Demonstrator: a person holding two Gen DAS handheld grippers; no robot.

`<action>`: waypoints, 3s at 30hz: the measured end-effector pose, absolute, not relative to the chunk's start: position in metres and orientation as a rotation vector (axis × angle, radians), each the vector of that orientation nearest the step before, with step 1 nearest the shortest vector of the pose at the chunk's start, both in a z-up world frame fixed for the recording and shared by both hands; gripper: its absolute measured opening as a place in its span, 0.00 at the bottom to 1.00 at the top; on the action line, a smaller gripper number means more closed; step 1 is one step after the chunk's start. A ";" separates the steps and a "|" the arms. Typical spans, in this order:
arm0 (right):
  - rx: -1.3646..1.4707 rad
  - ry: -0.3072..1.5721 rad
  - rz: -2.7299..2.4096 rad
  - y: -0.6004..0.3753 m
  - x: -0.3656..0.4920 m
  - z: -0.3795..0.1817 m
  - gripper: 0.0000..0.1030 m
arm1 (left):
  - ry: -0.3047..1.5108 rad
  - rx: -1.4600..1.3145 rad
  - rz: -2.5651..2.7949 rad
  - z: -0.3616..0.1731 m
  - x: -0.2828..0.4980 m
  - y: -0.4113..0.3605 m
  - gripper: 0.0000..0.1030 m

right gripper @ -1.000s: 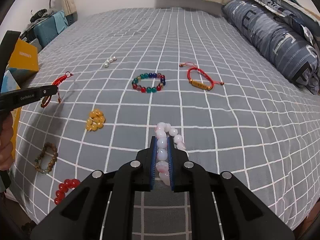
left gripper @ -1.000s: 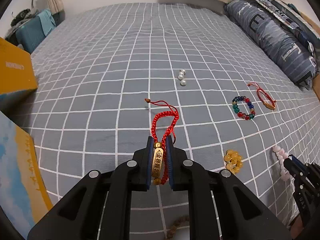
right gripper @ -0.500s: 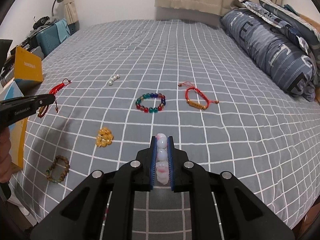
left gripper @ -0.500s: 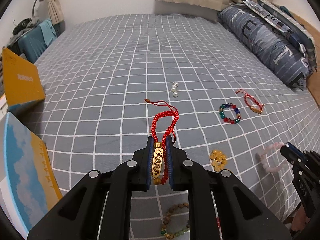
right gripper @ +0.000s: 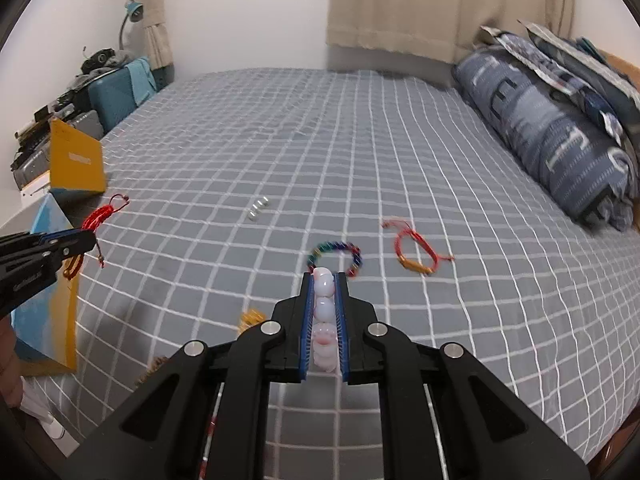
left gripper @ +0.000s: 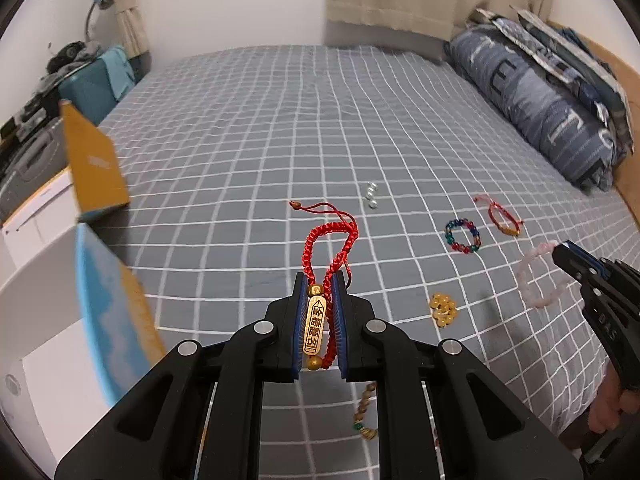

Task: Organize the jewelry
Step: 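Carry both held bracelets over to the open white box, then open both tools to drop the bracelets into the box, then move both tools back over the remaining bracelets on the bed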

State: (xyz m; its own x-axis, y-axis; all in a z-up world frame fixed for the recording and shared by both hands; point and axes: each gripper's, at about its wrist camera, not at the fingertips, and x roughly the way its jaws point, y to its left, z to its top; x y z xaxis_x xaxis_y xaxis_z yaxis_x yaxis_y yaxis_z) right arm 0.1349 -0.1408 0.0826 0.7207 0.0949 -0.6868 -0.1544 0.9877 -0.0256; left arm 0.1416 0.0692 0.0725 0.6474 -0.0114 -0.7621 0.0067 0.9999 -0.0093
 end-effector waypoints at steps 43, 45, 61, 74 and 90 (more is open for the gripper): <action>-0.300 0.655 0.770 0.239 0.042 0.122 0.09 | 0.871 -0.234 0.544 0.081 -0.044 0.356 0.12; -0.320 0.684 0.770 0.247 0.043 0.108 0.09 | 0.887 -0.241 0.542 0.073 -0.043 0.359 0.12; -0.386 0.853 0.720 0.265 0.052 0.059 0.26 | 1.016 -0.278 0.538 0.038 -0.038 0.369 0.17; -0.319 0.698 0.689 0.240 0.050 0.098 0.93 | 0.894 -0.265 0.581 0.065 -0.053 0.364 0.89; -0.251 0.626 0.566 0.157 0.080 0.130 0.93 | 0.843 -0.197 0.482 0.089 -0.027 0.319 0.94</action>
State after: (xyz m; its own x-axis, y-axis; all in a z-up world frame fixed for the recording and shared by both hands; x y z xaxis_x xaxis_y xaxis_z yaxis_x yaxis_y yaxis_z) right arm 0.0797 0.1566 0.1299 0.6664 0.4218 -0.6149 -0.5693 0.8204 -0.0542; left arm -0.0270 0.3194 0.0888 0.5662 0.3300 -0.7554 -0.4832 0.8753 0.0202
